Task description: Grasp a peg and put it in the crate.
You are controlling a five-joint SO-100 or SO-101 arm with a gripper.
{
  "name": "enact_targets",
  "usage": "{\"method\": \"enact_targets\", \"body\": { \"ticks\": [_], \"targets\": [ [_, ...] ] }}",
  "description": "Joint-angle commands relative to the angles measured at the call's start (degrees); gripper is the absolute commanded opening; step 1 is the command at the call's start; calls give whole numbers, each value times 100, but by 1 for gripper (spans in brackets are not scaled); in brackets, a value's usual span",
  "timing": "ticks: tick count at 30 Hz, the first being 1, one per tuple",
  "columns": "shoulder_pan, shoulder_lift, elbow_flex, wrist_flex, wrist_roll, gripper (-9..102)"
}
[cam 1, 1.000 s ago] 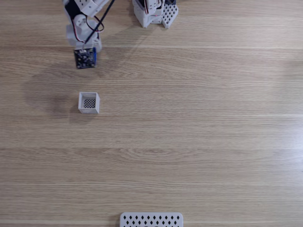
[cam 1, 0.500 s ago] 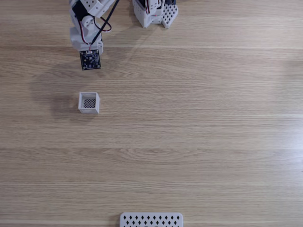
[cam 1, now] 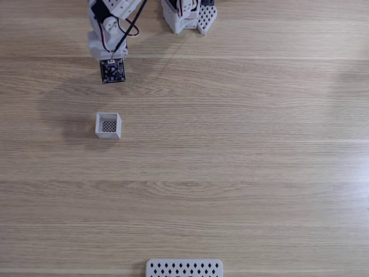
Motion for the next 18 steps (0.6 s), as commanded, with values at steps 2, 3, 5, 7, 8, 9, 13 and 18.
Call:
{"method": "enact_targets", "body": {
  "ticks": [2,3,5,7,8,9,13,18],
  "targets": [
    [-325,1011,62,-571,44,-1],
    [-413,1116,141,-844,53,-1],
    [-598,1248,360,-1485,193,-1],
    [-791,1336,571,-2188,589,-1],
    [-949,1336,633,-2549,879,-1],
    [-1107,1327,659,-2883,1204,-1],
    [-1600,1301,571,-4008,2944,-1],
    [-2021,1318,510,-4948,4975,-1]
  ]
}}
